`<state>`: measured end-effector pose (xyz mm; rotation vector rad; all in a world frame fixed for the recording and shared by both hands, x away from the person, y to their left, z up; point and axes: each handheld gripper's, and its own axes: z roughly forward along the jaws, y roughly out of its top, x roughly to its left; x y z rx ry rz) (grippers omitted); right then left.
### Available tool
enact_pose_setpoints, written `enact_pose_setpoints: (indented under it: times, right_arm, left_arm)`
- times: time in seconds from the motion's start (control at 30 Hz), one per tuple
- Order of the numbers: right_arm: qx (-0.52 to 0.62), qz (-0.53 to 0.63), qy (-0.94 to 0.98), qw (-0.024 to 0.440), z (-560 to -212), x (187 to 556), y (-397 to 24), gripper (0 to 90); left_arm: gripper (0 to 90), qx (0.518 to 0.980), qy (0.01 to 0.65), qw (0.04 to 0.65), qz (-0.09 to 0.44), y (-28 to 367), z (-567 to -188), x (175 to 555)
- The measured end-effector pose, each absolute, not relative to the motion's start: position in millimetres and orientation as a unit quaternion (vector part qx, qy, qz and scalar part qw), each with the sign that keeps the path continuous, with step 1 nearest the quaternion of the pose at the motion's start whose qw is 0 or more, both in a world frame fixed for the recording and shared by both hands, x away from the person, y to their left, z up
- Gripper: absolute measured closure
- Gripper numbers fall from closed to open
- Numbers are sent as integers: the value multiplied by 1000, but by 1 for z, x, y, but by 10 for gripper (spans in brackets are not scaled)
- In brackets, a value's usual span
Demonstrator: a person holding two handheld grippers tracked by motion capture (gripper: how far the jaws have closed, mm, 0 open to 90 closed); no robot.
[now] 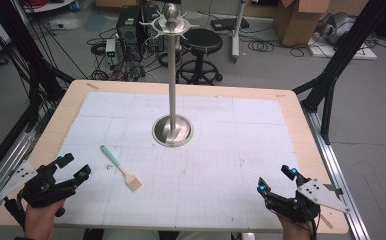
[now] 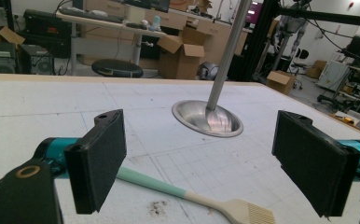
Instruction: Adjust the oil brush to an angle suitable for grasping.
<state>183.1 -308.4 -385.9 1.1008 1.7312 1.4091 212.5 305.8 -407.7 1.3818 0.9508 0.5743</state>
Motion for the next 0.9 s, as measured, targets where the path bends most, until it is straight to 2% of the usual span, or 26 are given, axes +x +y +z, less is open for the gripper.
enact_pose_setpoints:
  times: [0.47, 0.6, 0.7, 0.73, 0.77, 0.83, 0.9]
  right_arm:
    - [424, 536, 659, 314, -389, 183, -311, 152]
    - [422, 535, 662, 312, -389, 184, -308, 152]
    - [425, 535, 660, 312, -389, 184, -309, 152]
    - [425, 535, 660, 312, -389, 184, -309, 152]
    - [429, 537, 657, 310, -390, 185, -309, 152]
    - [429, 535, 658, 311, -390, 185, -309, 152]
    - [429, 533, 660, 311, -391, 186, -309, 153]
  left_arm:
    - [182, 617, 403, 634, 235, 291, -406, 219]
    - [246, 633, 391, 629, 224, 278, -404, 222]
    - [377, 646, 376, 632, 206, 269, -404, 227]
    - [377, 650, 372, 632, 198, 266, -404, 228]
    - [552, 658, 362, 634, 182, 256, -404, 232]
    - [769, 666, 357, 631, 177, 251, -405, 233]
    - [887, 681, 344, 622, 178, 232, -409, 236]
